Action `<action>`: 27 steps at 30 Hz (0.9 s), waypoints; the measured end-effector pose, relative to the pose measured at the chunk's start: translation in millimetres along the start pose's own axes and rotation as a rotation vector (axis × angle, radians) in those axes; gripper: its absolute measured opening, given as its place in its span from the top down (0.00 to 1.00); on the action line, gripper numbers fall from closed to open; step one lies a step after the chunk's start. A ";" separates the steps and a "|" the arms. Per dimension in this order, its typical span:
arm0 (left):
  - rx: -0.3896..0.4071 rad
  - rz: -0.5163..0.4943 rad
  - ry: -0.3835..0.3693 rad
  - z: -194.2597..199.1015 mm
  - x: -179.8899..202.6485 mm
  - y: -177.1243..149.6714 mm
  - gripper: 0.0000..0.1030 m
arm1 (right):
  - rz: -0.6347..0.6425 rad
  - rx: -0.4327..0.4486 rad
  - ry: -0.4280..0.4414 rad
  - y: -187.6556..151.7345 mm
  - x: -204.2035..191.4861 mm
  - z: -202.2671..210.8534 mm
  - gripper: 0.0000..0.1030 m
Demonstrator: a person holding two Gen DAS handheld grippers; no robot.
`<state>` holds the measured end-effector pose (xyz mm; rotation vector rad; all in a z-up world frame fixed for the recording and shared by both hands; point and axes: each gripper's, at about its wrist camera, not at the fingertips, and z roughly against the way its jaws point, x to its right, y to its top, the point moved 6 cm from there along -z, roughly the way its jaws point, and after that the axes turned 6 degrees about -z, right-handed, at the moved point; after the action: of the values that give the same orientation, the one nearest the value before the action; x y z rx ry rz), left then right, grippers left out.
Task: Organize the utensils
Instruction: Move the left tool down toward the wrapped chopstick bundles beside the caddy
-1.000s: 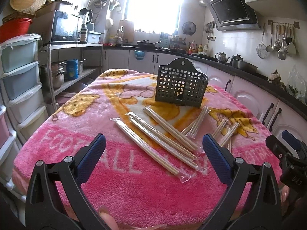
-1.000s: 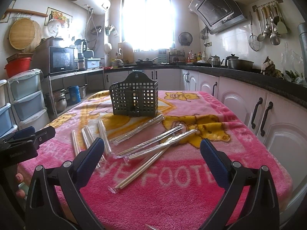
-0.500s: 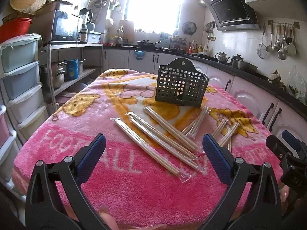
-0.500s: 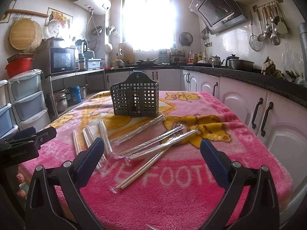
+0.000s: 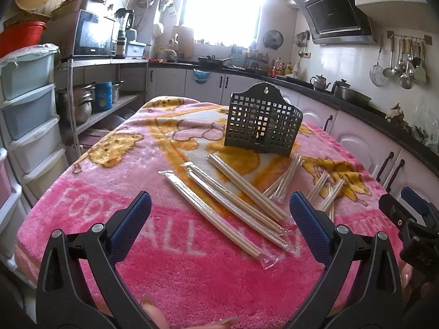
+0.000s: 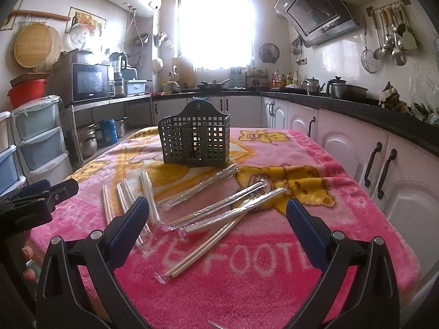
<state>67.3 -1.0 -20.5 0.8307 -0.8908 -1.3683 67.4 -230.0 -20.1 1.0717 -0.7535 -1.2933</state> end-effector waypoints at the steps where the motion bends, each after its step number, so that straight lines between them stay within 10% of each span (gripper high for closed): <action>1: -0.007 0.003 -0.003 -2.7 -1.8 1.2 0.10 | 0.003 -0.006 0.002 1.9 -1.1 -3.0 0.06; 27: -0.183 0.071 -0.124 -114.6 -20.9 51.5 0.10 | -0.065 -0.185 0.014 50.4 27.1 -121.0 0.06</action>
<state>192.9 19.7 -26.2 0.5746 -0.8668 -1.4267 201.1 -235.5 -20.2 0.9609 -0.5804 -1.3812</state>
